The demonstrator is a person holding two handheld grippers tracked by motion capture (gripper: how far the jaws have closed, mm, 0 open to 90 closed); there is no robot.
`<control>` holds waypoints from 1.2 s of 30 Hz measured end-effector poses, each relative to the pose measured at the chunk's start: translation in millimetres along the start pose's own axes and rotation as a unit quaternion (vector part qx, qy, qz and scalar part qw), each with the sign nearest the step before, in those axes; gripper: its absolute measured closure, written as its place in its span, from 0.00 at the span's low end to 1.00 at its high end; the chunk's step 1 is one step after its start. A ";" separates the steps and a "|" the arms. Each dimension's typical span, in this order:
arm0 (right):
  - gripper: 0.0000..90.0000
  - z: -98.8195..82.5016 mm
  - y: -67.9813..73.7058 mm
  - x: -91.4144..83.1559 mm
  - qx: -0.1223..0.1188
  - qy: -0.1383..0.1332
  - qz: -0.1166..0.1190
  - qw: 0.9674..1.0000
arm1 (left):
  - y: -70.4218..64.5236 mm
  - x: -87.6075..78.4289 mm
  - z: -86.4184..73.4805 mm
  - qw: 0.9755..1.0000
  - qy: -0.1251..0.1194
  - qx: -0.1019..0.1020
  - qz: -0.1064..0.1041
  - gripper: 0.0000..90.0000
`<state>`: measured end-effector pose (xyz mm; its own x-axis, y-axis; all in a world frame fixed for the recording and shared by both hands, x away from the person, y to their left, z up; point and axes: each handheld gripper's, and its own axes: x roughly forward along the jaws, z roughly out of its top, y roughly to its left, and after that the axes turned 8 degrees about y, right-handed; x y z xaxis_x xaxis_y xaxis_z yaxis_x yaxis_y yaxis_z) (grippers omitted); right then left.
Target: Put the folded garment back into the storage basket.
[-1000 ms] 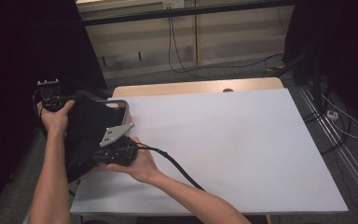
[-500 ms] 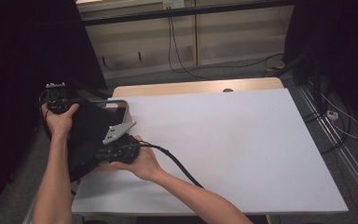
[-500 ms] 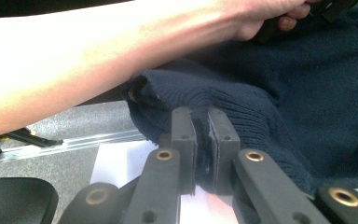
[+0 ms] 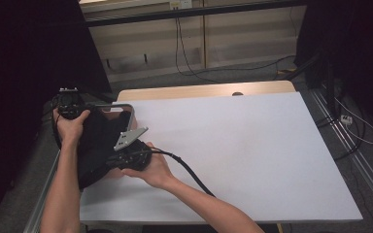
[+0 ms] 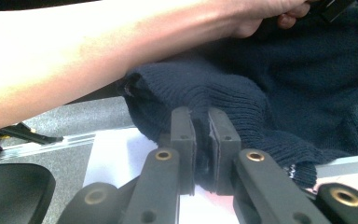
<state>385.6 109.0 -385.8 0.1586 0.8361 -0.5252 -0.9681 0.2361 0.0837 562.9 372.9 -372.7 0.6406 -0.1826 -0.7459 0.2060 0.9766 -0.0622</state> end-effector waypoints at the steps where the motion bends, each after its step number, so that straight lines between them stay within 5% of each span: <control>1: 0.92 0.1 0.0 0.3 0.001 -0.001 0.000 1.000 | 1.8 -0.3 -0.2 1.000 -0.004 -0.005 -0.004 0.75; 5: 0.91 -0.2 0.3 0.5 0.001 0.000 0.002 1.000 | 5.9 -6.7 -2.1 1.000 -0.006 -0.009 -0.029 0.48; 12: 0.84 0.0 1.8 -2.6 0.006 -0.002 0.005 1.000 | 15.5 -34.5 -18.0 0.999 -0.022 0.002 -0.046 0.40; 19: 0.74 -5.6 -5.3 -18.1 0.010 -0.007 0.000 1.000 | 32.3 -48.1 -43.5 0.998 -0.023 -0.002 -0.066 0.54; 22: 0.73 -7.3 -5.7 -16.4 0.005 -0.002 -0.001 1.000 | 34.4 -44.5 -50.9 0.999 -0.002 0.010 -0.052 0.58; 27: 0.71 -8.8 -0.2 -4.5 -0.018 0.018 -0.009 1.000 | 35.6 -37.0 -51.5 0.997 0.012 0.016 -0.072 0.89; 36: 0.82 -5.1 4.6 8.3 -0.015 0.030 -0.007 0.999 | 41.6 -33.7 -39.9 0.999 0.014 -0.010 -0.052 0.93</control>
<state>381.5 114.5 -394.1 0.1605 0.8021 -0.5752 -0.9714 0.2315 0.0518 520.4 424.2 -376.6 0.5960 -0.2797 -0.7527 0.2546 0.9548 -0.1532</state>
